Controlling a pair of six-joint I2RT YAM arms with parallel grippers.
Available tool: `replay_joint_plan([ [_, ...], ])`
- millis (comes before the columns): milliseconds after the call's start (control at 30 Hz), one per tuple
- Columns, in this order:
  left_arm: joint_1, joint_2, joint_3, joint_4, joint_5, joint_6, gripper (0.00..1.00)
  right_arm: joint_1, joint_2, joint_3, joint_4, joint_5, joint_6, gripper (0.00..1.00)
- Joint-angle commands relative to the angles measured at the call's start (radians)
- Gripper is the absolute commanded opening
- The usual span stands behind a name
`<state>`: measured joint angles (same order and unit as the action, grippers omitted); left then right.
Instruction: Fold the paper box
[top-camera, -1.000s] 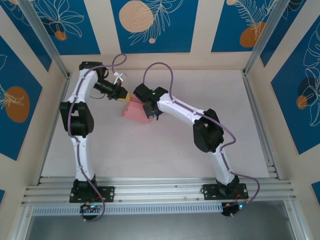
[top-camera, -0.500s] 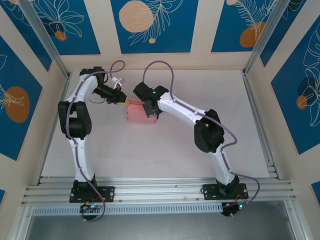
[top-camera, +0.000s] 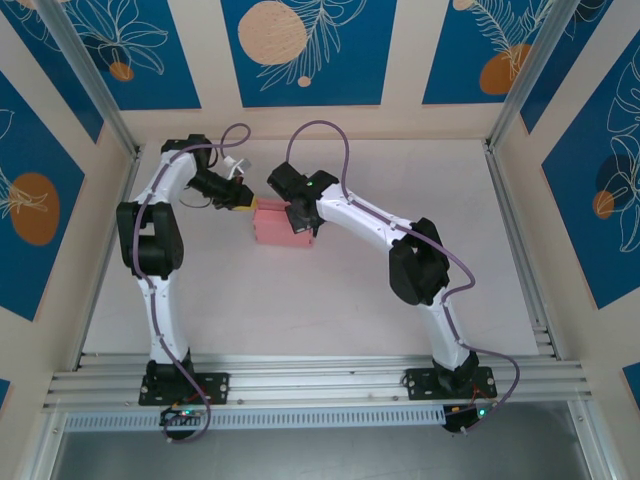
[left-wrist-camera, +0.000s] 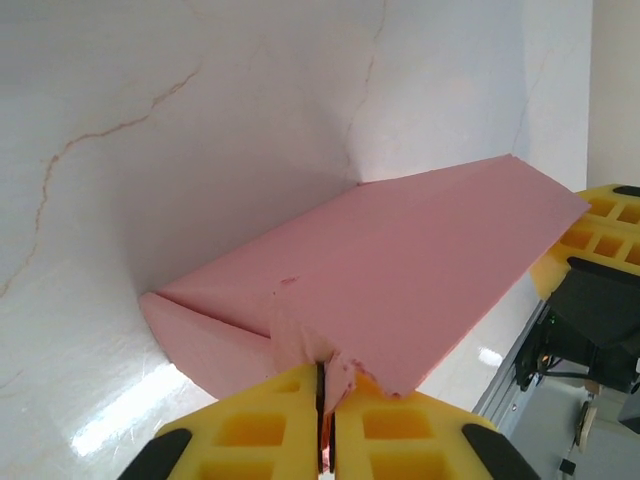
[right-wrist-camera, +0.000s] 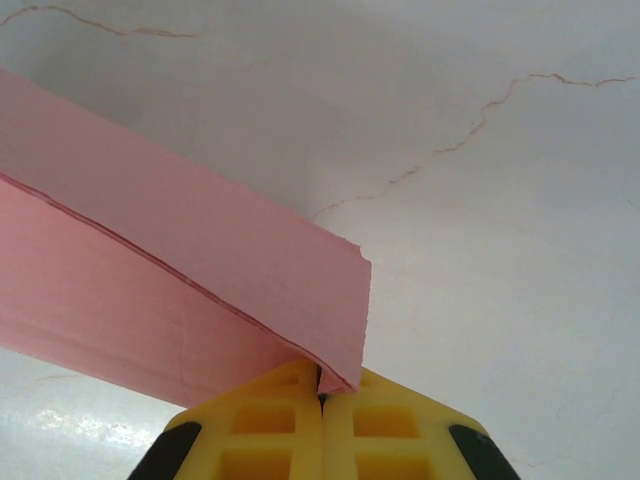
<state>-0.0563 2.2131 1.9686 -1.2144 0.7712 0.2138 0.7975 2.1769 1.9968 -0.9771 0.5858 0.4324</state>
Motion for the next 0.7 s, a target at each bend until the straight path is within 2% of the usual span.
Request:
replay_joint_plan([
  [0,-0.02,-0.003,0.019,-0.069,-0.053,0.004,0.16,0.014,0.031,0.002,0.023,-0.102,-0.009,0.05],
  [100,-0.019,-0.003,0.023,-0.083,-0.031,0.021,0.22,0.013,0.031,0.001,0.019,-0.095,-0.01,0.05],
  [233,-0.025,-0.006,0.009,-0.08,-0.034,0.033,0.23,0.014,0.031,0.001,0.022,-0.096,-0.009,0.05],
  [300,-0.028,-0.007,0.004,-0.08,-0.044,0.038,0.27,0.014,0.031,0.002,0.024,-0.099,-0.009,0.05],
  [467,-0.043,-0.022,-0.002,-0.07,-0.146,0.04,0.41,0.015,0.032,0.003,0.025,-0.1,-0.012,0.05],
  [667,-0.049,-0.057,-0.039,-0.008,-0.181,0.045,0.41,0.016,0.032,0.003,0.025,-0.101,-0.01,0.05],
])
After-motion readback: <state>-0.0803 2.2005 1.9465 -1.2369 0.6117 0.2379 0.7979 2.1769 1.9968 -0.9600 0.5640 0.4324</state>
